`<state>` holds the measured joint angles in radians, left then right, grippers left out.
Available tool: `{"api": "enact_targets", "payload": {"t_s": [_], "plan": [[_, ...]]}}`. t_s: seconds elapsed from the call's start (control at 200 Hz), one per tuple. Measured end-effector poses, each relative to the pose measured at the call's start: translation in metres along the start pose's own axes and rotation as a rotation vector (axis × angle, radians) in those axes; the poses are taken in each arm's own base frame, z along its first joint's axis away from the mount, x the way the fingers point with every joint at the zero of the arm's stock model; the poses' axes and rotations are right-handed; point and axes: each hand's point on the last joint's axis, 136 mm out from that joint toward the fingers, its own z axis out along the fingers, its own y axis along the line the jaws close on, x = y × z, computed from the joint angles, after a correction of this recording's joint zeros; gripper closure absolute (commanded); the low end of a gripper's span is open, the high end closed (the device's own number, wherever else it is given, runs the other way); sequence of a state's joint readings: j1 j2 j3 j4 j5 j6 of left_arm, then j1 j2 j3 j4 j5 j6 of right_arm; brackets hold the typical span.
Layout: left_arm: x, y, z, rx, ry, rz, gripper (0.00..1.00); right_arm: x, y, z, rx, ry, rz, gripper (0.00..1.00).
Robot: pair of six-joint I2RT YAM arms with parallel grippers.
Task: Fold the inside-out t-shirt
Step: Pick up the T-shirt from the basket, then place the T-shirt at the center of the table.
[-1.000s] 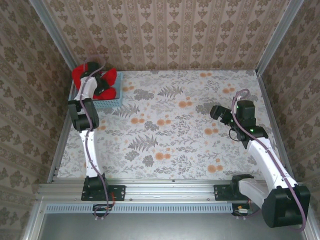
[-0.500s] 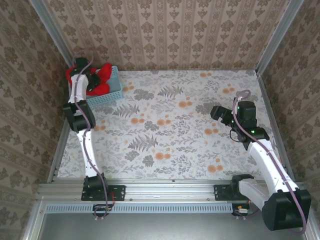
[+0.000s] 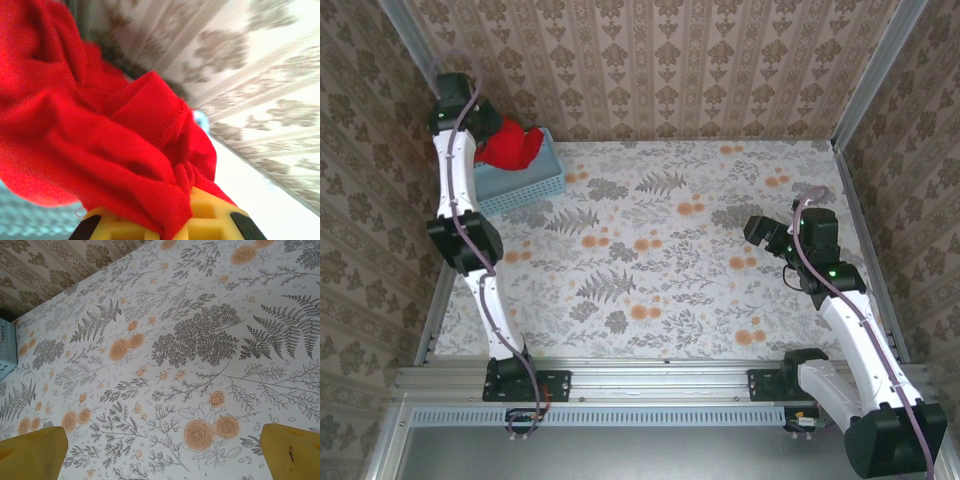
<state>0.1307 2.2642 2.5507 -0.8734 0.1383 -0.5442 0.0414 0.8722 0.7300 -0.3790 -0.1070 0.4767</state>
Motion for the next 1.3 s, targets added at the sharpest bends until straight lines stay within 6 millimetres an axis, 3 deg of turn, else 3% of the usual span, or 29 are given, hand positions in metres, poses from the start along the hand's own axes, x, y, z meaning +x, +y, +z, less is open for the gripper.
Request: {"api": "enact_targets", "payload": {"t_s": [0.13, 0.26, 0.355, 0.455, 0.59, 0.715, 0.79, 0.855, 0.94, 1.015, 1.095, 1.18, 1.215, 1.3], "plan": [[-0.016, -0.064, -0.076, 0.107, -0.108, 0.089, 1.00, 0.002, 0.001, -0.006, -0.003, -0.002, 0.002, 0.00], [0.006, -0.145, -0.155, 0.250, -0.168, 0.221, 1.00, 0.004, 0.000, -0.011, -0.002, 0.000, 0.009, 0.00], [0.043, -0.207, -0.209, 0.380, -0.187, 0.338, 1.00, 0.004, 0.000, -0.014, -0.003, -0.001, 0.017, 0.00], [0.088, -0.256, -0.258, 0.507, -0.181, 0.449, 1.00, 0.004, 0.001, -0.015, -0.005, -0.005, 0.020, 0.00], [0.150, -0.300, -0.314, 0.629, -0.170, 0.595, 1.00, 0.007, 0.001, -0.015, -0.006, 0.009, 0.022, 0.00], [0.208, -0.320, -0.352, 0.742, -0.115, 0.698, 1.00, 0.008, 0.002, -0.015, -0.009, 0.013, 0.023, 0.00], [0.232, -0.318, -0.353, 0.764, -0.073, 0.726, 1.00, 0.009, 0.003, -0.015, -0.011, 0.015, 0.024, 0.00], [0.250, -0.308, -0.339, 0.750, -0.028, 0.737, 1.00, 0.009, 0.003, -0.015, -0.013, 0.017, 0.026, 0.00], [0.277, -0.290, -0.305, 0.702, 0.046, 0.740, 1.00, 0.012, 0.004, -0.012, -0.013, 0.030, 0.030, 0.00], [0.305, -0.265, -0.266, 0.649, 0.131, 0.716, 0.90, 0.017, 0.006, -0.008, -0.015, 0.053, 0.025, 0.00], [0.329, -0.219, -0.219, 0.551, 0.229, 0.661, 0.76, 0.025, 0.011, -0.003, -0.024, 0.086, 0.009, 0.00], [0.347, -0.152, -0.169, 0.408, 0.331, 0.571, 0.60, 0.037, 0.020, 0.004, -0.039, 0.134, -0.019, 0.01], [0.352, -0.125, -0.154, 0.349, 0.365, 0.533, 0.52, 0.043, 0.023, 0.007, -0.045, 0.156, -0.032, 0.01], [0.366, -0.057, -0.126, 0.184, 0.446, 0.421, 0.44, 0.058, 0.031, 0.015, -0.053, 0.214, -0.069, 0.02]]}}
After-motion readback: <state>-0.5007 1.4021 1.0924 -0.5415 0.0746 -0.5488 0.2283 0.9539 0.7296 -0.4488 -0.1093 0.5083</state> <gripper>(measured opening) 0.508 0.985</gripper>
